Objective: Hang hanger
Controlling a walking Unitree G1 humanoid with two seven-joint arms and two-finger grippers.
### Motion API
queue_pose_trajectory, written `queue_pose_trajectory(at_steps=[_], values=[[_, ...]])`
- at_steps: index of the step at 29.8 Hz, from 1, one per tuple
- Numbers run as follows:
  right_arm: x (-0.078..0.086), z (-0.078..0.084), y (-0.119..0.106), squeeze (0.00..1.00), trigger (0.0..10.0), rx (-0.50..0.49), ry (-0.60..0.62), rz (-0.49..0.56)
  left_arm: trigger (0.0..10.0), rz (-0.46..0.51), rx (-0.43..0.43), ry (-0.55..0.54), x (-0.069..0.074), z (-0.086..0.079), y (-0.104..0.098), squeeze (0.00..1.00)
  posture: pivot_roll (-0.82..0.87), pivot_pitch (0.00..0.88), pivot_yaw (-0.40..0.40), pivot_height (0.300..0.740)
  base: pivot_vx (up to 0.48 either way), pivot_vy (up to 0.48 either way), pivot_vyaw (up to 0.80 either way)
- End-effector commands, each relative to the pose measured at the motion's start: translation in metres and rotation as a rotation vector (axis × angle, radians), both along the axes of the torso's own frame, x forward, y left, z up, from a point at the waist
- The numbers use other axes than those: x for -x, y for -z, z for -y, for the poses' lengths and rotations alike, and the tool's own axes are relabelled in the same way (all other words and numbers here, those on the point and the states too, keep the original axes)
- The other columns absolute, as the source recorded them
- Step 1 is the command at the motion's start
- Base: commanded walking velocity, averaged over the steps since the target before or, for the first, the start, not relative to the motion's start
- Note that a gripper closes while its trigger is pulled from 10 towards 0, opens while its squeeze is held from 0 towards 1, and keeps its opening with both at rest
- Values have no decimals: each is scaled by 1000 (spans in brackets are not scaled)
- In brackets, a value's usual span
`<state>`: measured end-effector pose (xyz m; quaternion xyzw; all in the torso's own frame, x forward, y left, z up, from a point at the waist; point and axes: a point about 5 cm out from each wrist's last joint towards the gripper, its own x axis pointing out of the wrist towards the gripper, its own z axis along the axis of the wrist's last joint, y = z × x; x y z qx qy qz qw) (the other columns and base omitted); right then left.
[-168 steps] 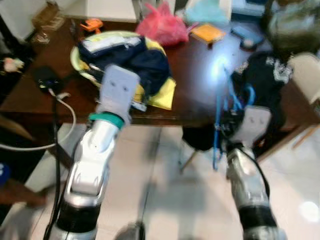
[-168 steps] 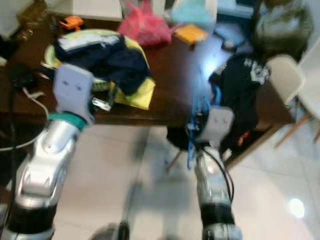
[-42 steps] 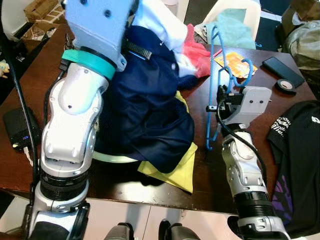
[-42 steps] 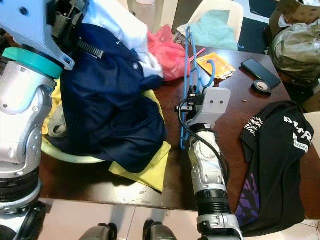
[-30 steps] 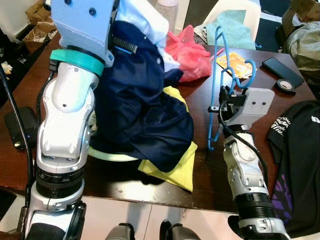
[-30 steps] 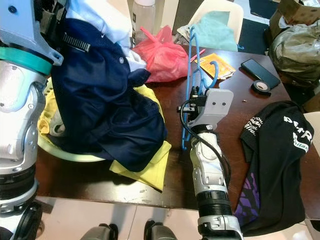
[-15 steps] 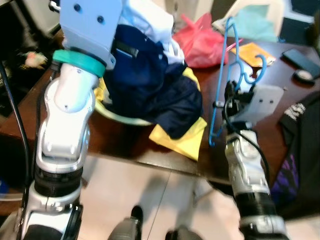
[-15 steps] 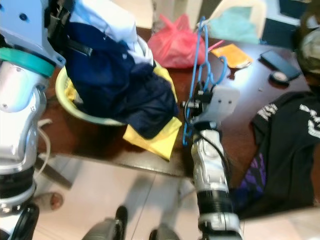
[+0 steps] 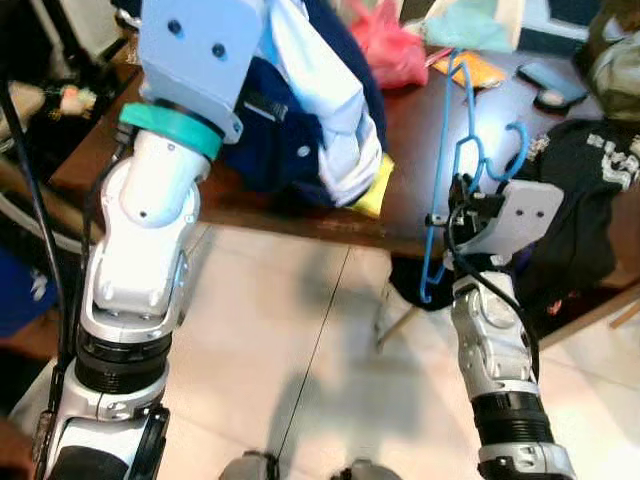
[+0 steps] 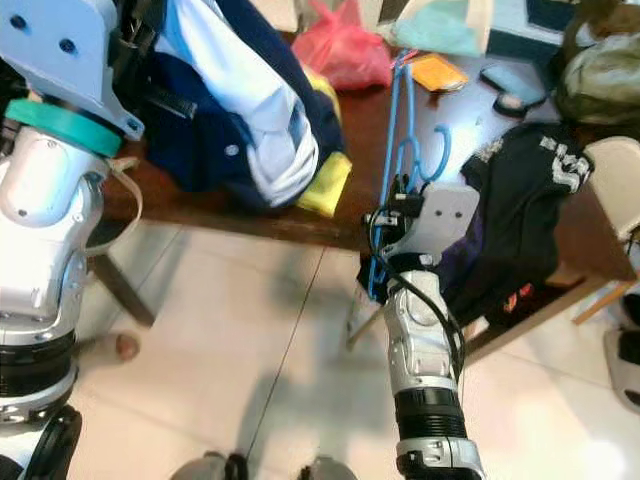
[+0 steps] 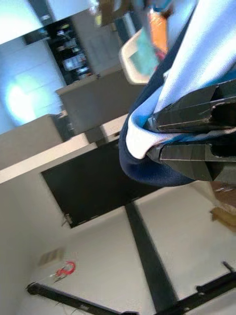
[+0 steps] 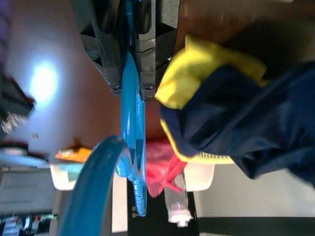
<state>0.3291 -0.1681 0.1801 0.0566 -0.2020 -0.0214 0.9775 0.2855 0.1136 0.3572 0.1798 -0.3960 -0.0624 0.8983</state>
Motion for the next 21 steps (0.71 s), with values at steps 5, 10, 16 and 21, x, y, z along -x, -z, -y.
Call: queue_pose_trajectory(at_steps=[5,10,16,21], values=[[4,6,4,0,10000,2,25,-11,10000,31,-7,19,5,5,-2,0,47,55,32,740,-461,0,0],[4,7,4,0,10000,3,26,-12,10000,27,-8,20,4,5,0,0,44,58,32,740,-452,0,0],[5,7,4,0,10000,4,27,-13,10000,24,-8,20,4,5,1,0,44,58,32,740,-450,0,0],[5,7,4,0,10000,4,27,-14,10000,24,-8,20,3,5,1,0,44,58,32,740,-450,0,0]])
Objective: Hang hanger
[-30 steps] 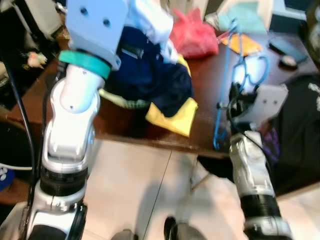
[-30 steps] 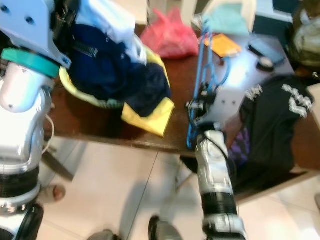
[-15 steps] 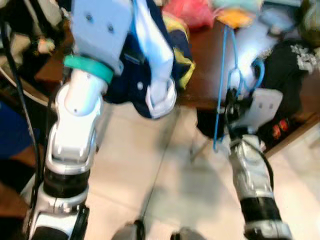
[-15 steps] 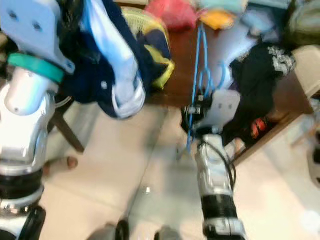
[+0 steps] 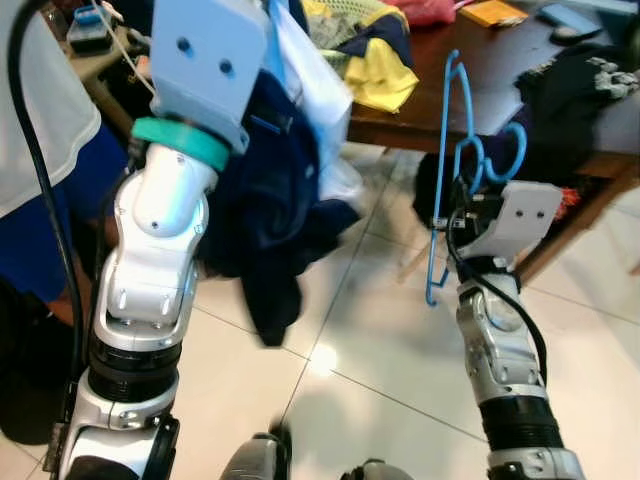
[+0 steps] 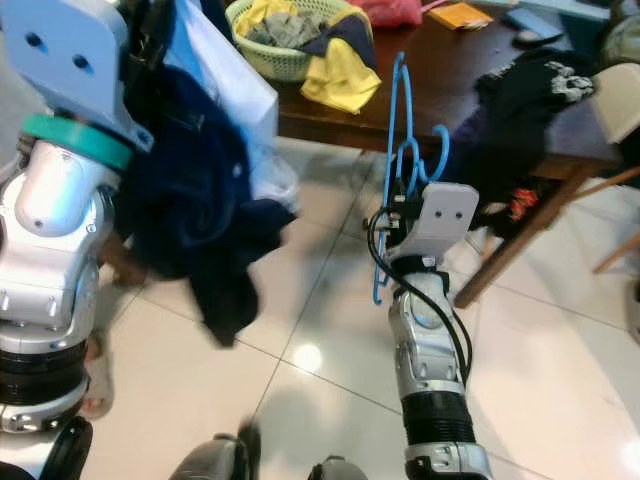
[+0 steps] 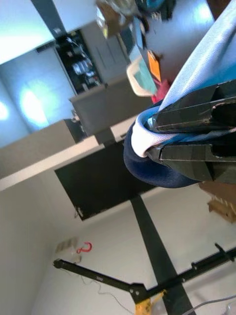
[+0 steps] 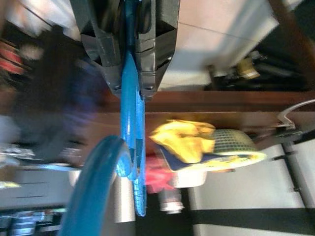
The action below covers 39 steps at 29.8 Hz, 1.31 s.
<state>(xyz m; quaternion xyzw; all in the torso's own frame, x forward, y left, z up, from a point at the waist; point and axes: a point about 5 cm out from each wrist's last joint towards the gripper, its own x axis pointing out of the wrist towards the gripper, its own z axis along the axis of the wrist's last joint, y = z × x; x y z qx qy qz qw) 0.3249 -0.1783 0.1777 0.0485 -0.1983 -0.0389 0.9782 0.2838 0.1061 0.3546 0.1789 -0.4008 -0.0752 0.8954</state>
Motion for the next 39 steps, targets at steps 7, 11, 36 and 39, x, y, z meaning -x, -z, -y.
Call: queue_pose_trajectory(at_steps=[7,11,36,39], values=[[2,5,11,0,10000,28,4,-47,10000,-385,216,49,-24,-4,52,0,15,59,19,740,-257,0,0],[3,8,16,0,10000,43,10,-69,10000,-539,299,72,-29,-2,74,0,12,56,18,740,0,0,0],[6,15,38,0,10000,53,41,-163,10000,-699,258,57,-31,5,118,0,-1,47,25,740,0,0,-96],[7,14,42,0,10000,53,36,-178,10000,-730,233,49,-29,6,130,0,-2,56,22,740,0,0,-800]])
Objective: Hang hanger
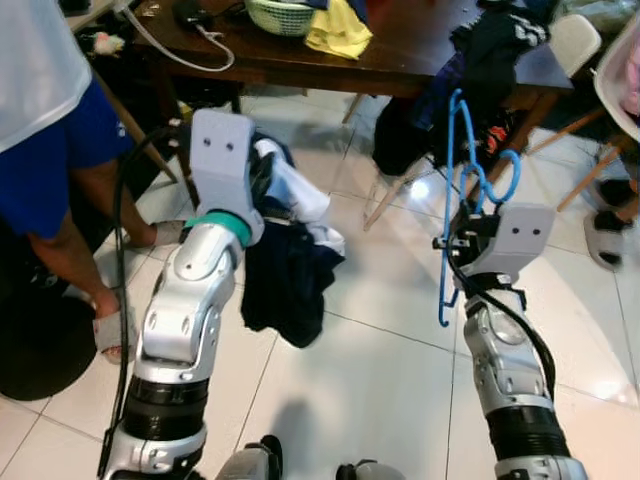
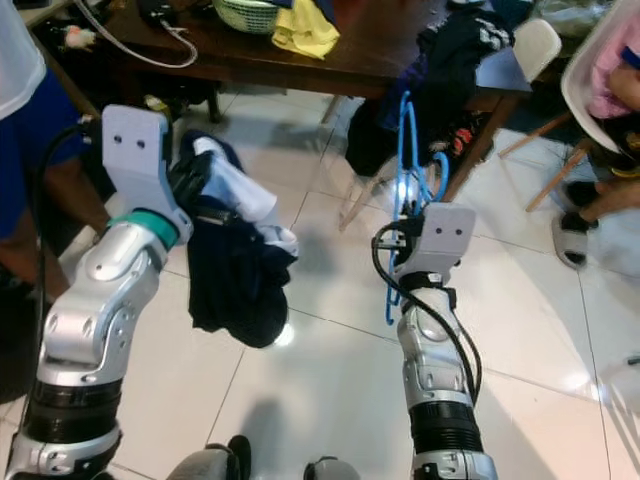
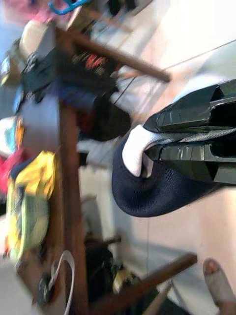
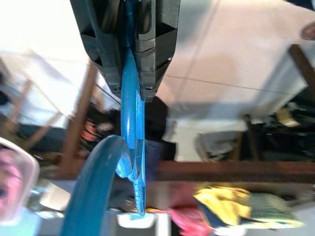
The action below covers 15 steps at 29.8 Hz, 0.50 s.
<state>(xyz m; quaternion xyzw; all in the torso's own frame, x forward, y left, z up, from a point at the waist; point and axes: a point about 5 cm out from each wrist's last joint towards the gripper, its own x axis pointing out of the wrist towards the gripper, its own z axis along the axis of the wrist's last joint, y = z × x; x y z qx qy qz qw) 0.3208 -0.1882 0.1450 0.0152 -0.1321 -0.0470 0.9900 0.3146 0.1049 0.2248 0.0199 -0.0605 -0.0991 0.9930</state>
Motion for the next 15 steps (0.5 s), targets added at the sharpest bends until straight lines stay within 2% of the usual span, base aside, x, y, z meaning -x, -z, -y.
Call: queue_pose_trajectory(at_steps=[1,7,15], values=[[4,3,12,0,10000,-2,11,-47,10000,-1,-26,23,4,6,7,0,-3,61,18,740,0,0,-800],[5,3,15,0,10000,2,4,-59,10000,-18,-38,23,6,9,15,0,-3,65,10,740,0,0,-800],[3,2,12,0,10000,4,-3,-56,10000,-16,-39,21,5,11,14,0,-4,68,5,740,0,0,-800]])
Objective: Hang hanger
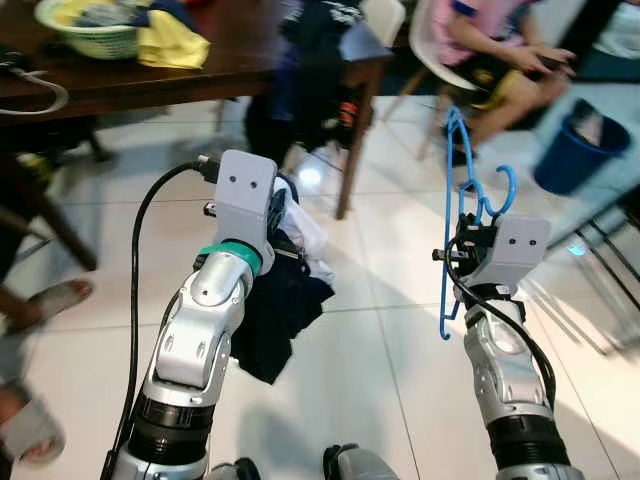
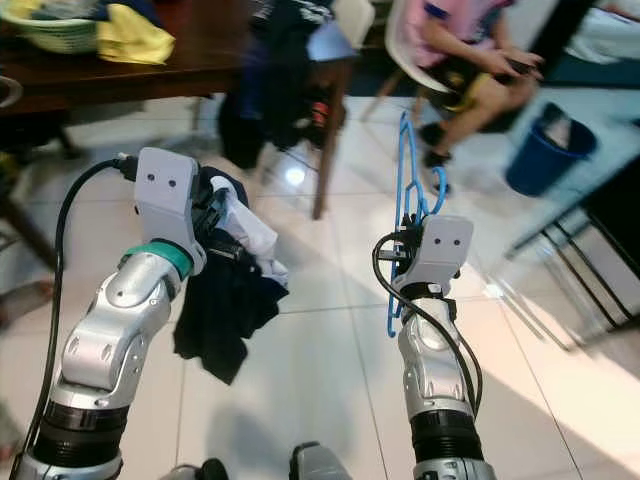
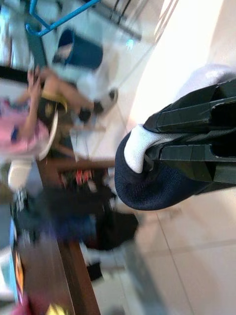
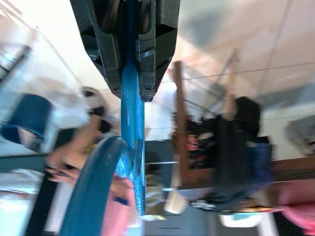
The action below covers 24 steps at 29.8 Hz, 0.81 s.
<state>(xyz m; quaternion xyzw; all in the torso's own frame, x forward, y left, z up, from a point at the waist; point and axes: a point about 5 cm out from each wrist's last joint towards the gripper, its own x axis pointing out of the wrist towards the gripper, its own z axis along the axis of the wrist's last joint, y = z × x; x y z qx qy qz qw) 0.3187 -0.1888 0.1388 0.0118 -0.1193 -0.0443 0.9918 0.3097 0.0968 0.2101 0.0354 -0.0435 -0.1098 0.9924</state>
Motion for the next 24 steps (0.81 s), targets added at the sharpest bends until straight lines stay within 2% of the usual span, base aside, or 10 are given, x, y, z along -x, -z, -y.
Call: queue_pose_trajectory(at_steps=[1,14,19,24], values=[[1,1,6,0,10000,-2,1,-29,10000,16,-3,3,1,3,-1,0,-4,68,5,740,0,0,-800],[1,0,5,0,10000,-8,-7,-28,10000,19,-2,3,2,4,0,0,-3,71,3,740,0,0,-800],[1,-1,5,0,10000,-6,-10,-27,10000,17,-1,4,2,4,1,0,-5,73,3,740,0,0,0],[1,-1,5,0,10000,-5,-9,-28,10000,14,1,6,3,5,2,0,-5,74,5,740,0,0,-800]])
